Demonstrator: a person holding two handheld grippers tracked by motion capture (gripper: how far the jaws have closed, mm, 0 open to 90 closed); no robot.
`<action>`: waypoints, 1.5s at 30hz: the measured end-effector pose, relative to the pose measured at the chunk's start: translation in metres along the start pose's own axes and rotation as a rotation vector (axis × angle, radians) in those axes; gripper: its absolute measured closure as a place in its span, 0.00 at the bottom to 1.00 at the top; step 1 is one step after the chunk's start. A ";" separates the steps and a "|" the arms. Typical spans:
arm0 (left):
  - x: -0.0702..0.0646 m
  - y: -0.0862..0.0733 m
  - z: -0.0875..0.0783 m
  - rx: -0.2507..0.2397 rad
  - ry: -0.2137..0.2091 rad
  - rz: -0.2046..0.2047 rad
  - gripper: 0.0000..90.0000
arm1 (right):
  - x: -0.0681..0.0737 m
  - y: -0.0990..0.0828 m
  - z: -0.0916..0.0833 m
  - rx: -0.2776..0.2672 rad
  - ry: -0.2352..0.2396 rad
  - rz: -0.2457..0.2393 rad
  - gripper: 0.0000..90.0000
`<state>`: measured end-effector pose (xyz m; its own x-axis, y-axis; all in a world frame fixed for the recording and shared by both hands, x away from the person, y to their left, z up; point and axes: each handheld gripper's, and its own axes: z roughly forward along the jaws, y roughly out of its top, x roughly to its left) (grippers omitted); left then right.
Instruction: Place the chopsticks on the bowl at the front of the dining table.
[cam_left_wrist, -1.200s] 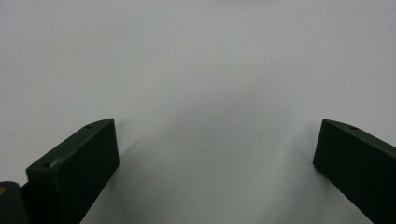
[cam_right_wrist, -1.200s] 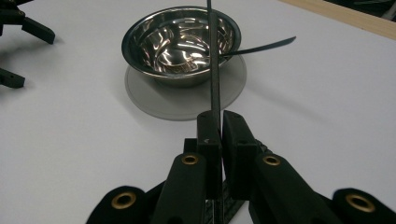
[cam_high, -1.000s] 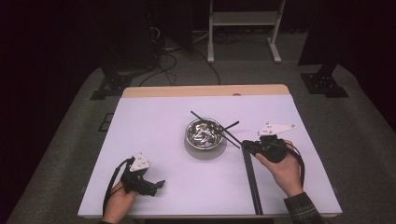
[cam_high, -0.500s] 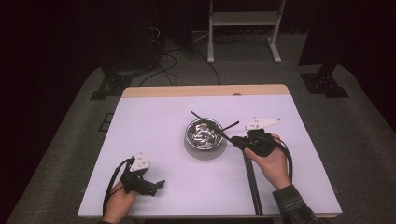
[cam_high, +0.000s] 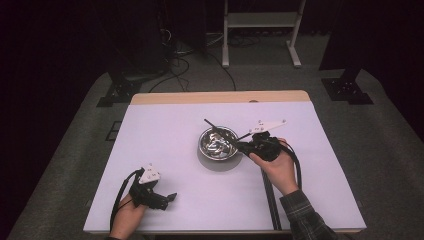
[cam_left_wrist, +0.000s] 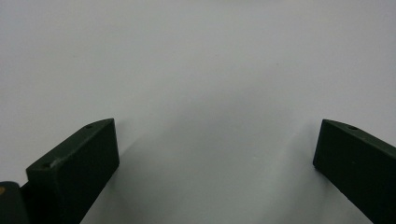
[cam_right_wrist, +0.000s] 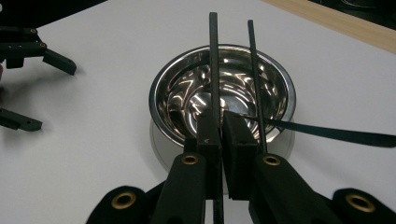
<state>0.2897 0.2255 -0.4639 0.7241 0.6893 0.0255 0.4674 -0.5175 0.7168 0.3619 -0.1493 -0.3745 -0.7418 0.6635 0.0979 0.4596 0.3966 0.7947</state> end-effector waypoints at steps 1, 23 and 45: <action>0.000 0.000 0.000 -0.001 0.000 0.000 0.00 | 0.000 0.001 0.002 0.000 0.002 -0.001 0.95; 0.000 0.000 0.000 0.003 -0.001 0.002 0.00 | 0.003 0.026 0.047 0.026 0.019 0.000 0.95; 0.000 0.000 0.000 0.003 -0.002 0.000 0.00 | 0.002 0.041 0.093 0.081 -0.027 0.010 0.95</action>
<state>0.2896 0.2257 -0.4639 0.7251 0.6882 0.0246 0.4688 -0.5195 0.7144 0.4245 -0.0730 -0.3979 -0.7238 0.6842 0.0888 0.5058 0.4388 0.7427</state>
